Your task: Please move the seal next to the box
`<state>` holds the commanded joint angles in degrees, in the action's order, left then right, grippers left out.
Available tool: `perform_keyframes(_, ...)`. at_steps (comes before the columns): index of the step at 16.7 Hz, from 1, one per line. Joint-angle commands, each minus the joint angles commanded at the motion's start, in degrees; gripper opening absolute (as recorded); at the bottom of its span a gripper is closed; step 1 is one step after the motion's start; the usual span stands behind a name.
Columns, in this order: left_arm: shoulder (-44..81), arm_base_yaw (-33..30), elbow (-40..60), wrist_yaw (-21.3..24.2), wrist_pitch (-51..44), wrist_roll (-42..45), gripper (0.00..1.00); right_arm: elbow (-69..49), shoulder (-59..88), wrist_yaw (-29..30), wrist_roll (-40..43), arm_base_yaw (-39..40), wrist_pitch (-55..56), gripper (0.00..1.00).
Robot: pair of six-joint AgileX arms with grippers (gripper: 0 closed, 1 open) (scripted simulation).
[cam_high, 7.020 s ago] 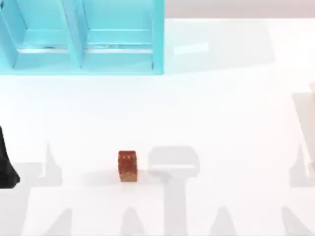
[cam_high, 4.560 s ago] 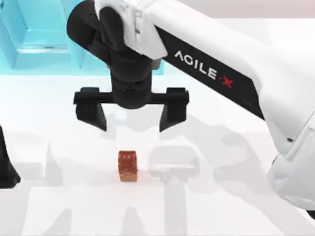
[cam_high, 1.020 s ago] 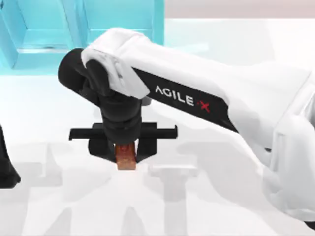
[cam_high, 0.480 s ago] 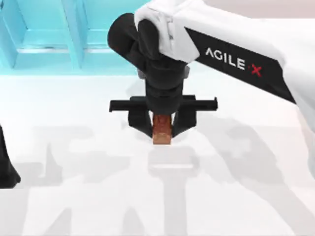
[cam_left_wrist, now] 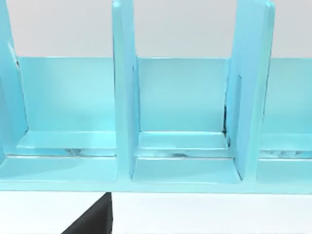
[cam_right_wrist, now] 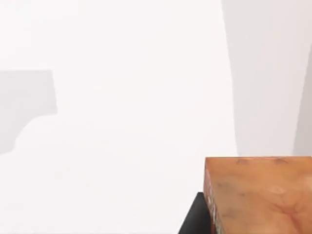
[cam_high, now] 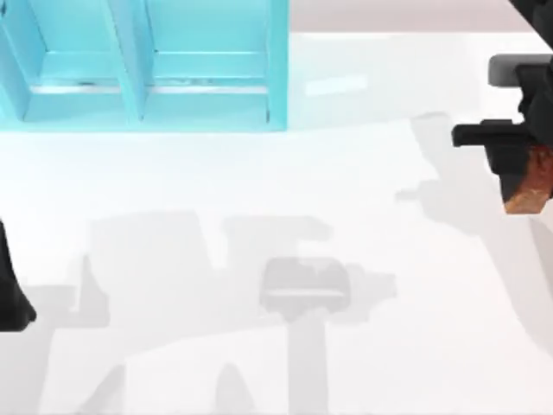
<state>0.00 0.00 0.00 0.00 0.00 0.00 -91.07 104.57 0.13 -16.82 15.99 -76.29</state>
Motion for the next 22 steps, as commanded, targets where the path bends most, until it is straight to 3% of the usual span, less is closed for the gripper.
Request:
perform_keyframes(5,0.0,0.0,0.0,0.0,0.0,0.0,1.0,10.0,-9.5,0.1,9.7,-9.5,0.2,0.0)
perform_keyframes(13,0.0,0.0,0.0,0.0,0.0,0.0,1.0,13.1,-8.2,1.8,9.2,-8.7,0.8,0.0)
perform_keyframes(22,0.0,0.0,0.0,0.0,0.0,0.0,1.0,22.3,-8.1,0.2,9.4,-9.2,13.7,0.0)
